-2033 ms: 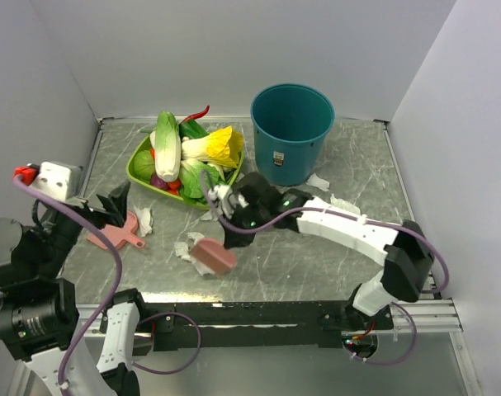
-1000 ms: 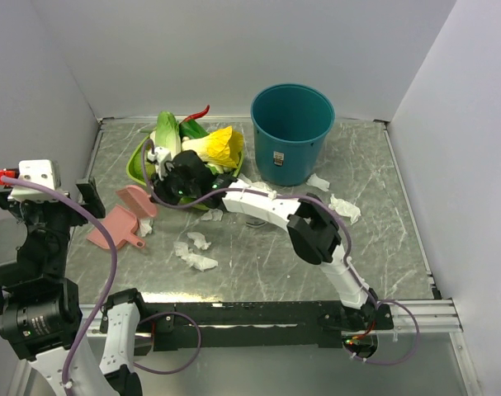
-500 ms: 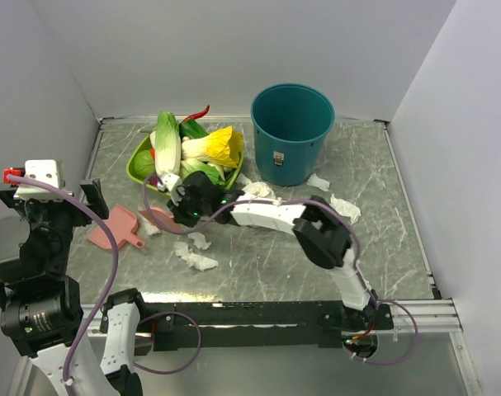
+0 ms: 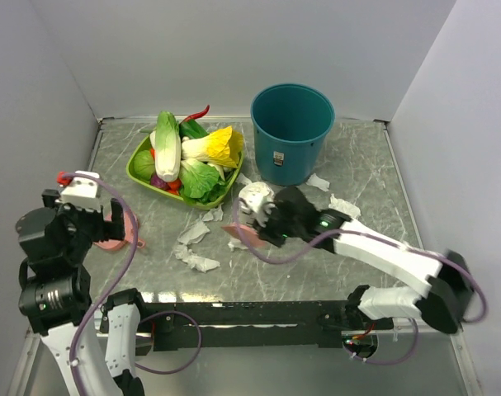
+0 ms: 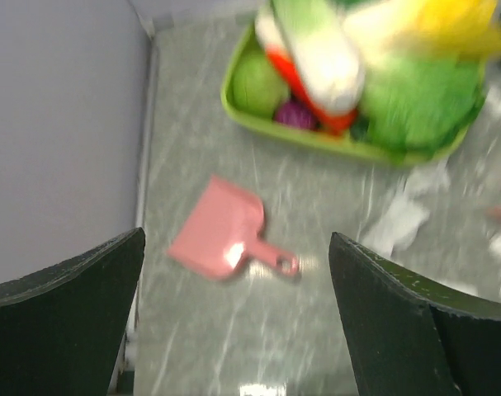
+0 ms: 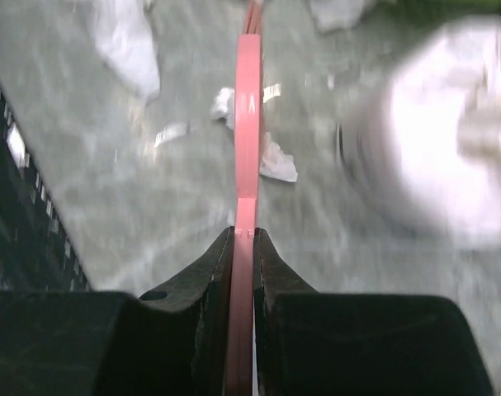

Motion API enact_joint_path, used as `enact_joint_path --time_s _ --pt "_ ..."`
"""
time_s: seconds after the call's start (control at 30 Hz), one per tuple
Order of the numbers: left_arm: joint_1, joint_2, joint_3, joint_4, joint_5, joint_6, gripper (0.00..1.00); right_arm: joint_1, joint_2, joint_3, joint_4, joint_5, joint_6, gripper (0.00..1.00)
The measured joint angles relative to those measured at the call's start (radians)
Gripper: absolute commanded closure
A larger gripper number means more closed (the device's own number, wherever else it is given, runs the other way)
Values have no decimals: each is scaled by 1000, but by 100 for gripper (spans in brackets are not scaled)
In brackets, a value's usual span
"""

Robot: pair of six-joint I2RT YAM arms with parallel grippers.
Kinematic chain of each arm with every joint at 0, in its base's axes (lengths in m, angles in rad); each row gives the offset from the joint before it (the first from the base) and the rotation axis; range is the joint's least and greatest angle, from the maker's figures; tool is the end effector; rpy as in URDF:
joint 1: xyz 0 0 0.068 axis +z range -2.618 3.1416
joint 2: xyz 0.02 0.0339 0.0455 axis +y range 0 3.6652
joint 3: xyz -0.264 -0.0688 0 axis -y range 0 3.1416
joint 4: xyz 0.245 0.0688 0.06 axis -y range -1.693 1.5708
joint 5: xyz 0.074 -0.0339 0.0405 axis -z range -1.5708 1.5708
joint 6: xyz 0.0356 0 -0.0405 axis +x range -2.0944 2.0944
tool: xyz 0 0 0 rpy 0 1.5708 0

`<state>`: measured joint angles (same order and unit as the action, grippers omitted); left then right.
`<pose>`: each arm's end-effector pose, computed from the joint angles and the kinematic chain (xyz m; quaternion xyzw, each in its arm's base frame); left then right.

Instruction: Sweep away the paper scraps from the table

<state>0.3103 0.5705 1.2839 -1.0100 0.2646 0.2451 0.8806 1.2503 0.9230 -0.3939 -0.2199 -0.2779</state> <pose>0.0480 0.0056 0.4301 0.0525 0.7989 0.0597 0.5961 0.1658 0.2130 0.2703 -0.5336 0.7331 0.2171 0.3615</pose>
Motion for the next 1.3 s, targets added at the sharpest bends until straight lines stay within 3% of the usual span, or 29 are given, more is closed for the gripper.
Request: enact_joint_path --time_s 0.17,0.33,0.93,1.1,1.3 --pt "0 40 -135 -112 -63 98 5 -12 -257 -87 -42 -53 -1 100" --pt "0 205 -223 -141 -82 101 14 -10 -299 -86 -3 -76 34 100" --pt "-6 852 -264 161 -61 41 42 -21 -470 -68 -107 -84 60 100" --pt "-24 975 -244 218 -62 48 52 -50 -470 -68 -108 -79 61 100" --pt "-61 1078 -228 269 -70 50 72 -84 -460 -68 -108 -79 61 100"
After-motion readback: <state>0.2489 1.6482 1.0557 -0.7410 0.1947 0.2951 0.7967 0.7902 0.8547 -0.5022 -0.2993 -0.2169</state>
